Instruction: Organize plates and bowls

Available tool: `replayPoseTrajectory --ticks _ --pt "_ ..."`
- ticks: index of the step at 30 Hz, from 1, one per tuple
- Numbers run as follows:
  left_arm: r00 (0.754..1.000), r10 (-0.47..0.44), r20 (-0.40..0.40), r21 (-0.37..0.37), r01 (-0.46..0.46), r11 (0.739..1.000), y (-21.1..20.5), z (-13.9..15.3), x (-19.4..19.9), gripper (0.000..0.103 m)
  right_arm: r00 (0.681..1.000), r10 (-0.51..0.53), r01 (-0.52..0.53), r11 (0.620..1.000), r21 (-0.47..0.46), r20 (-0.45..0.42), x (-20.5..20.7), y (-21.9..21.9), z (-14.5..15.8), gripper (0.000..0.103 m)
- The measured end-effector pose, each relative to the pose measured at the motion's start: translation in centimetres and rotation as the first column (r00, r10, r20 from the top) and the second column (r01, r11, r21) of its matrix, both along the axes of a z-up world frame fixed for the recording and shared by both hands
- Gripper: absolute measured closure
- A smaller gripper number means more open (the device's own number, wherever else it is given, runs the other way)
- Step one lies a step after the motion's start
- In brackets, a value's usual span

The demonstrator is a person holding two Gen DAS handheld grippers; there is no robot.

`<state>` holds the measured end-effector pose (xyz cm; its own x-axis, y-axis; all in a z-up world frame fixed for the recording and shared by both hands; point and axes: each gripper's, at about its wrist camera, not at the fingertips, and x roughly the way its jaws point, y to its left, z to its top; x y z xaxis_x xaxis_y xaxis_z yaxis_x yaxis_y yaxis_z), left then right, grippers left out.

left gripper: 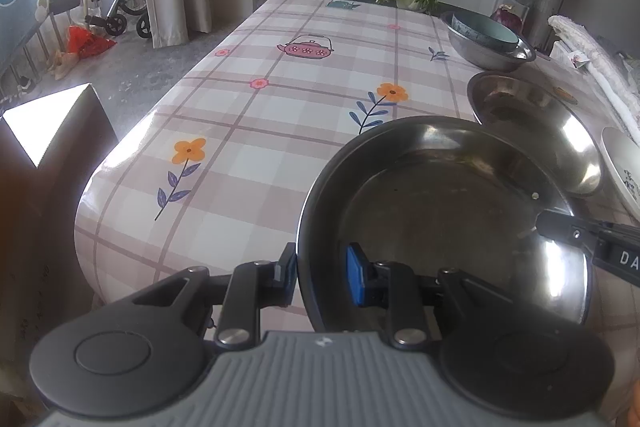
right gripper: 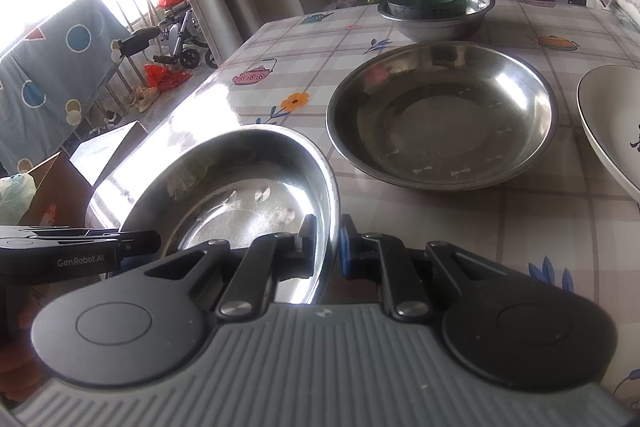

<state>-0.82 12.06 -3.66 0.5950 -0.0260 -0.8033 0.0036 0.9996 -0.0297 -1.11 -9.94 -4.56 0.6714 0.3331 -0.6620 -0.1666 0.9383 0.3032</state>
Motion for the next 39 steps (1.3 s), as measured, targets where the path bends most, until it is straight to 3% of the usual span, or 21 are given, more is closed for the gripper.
replayPoseTrajectory --ticks 21,39 --pt "0.998 -0.032 0.060 0.012 0.031 0.999 -1.4 2.3 0.7 0.077 0.998 -0.022 0.022 1.000 0.005 0.053 -0.8 -1.3 2.2 0.092" --pt "0.980 -0.154 0.124 0.037 0.151 0.988 -8.0 4.8 4.7 0.077 0.986 -0.141 0.140 0.990 0.021 0.083 -0.4 -7.4 3.9 0.092"
